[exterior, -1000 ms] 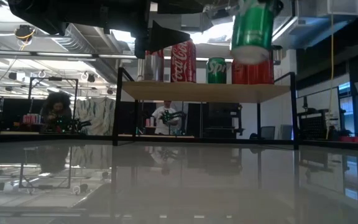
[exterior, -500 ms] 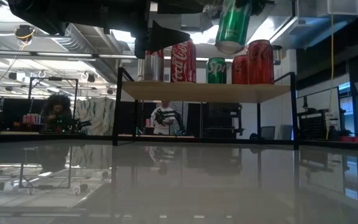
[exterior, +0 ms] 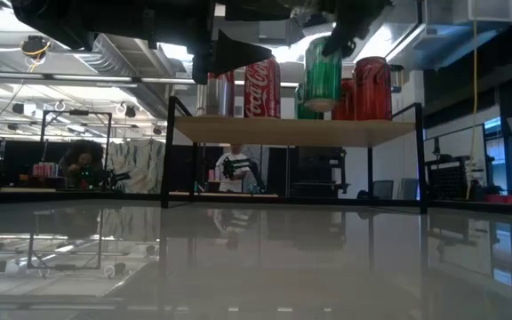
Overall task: Place canned beverage on shelf
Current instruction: Put the green soda can aligned with the other green soda can on the shelf
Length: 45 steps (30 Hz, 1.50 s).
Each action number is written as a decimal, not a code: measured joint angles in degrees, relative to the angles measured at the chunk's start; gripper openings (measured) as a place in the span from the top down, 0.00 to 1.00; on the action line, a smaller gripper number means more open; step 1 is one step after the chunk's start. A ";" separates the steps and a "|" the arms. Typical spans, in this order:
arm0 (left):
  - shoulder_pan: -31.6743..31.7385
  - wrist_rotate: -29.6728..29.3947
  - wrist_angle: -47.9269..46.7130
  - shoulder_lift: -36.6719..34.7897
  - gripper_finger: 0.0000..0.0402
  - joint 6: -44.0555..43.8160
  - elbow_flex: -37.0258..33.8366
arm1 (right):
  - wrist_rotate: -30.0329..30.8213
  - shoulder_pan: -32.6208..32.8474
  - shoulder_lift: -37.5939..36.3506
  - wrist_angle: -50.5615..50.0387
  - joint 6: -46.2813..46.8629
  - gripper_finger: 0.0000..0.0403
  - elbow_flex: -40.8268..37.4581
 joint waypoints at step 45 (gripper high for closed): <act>0.00 0.01 0.00 0.00 0.19 -0.01 0.00 | -1.56 -2.79 4.01 0.30 -4.23 0.24 -1.77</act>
